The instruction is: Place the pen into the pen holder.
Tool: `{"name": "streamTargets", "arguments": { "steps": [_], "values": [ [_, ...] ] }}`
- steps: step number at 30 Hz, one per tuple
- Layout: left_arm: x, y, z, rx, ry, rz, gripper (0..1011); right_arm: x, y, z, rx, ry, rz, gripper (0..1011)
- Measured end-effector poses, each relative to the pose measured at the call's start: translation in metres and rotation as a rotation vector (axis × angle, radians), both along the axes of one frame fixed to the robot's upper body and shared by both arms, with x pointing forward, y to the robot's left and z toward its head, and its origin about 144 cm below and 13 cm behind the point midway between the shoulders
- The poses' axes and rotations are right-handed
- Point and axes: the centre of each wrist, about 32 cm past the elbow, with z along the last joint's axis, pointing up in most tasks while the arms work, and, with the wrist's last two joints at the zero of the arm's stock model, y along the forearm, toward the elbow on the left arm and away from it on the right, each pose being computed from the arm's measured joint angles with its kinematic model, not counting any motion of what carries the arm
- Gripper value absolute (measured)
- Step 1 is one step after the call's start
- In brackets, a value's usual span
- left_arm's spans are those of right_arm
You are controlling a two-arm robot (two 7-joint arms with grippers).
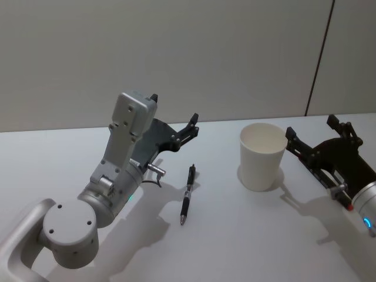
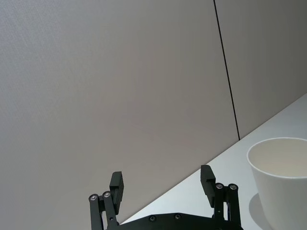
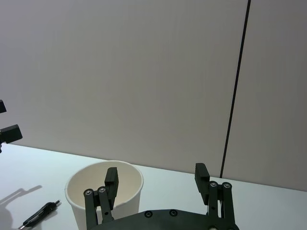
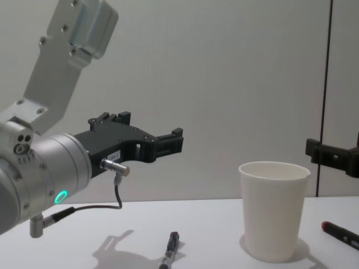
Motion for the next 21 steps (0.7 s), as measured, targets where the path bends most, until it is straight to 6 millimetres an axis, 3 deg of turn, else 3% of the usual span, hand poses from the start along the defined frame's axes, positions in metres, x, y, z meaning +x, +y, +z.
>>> {"name": "streamTargets", "arguments": {
  "steps": [21],
  "values": [
    [0.0, 0.0, 0.0, 0.0, 0.0, 0.0, 1001, 0.0, 0.0, 0.0, 0.0, 0.0, 0.0, 1001]
  ]
}}
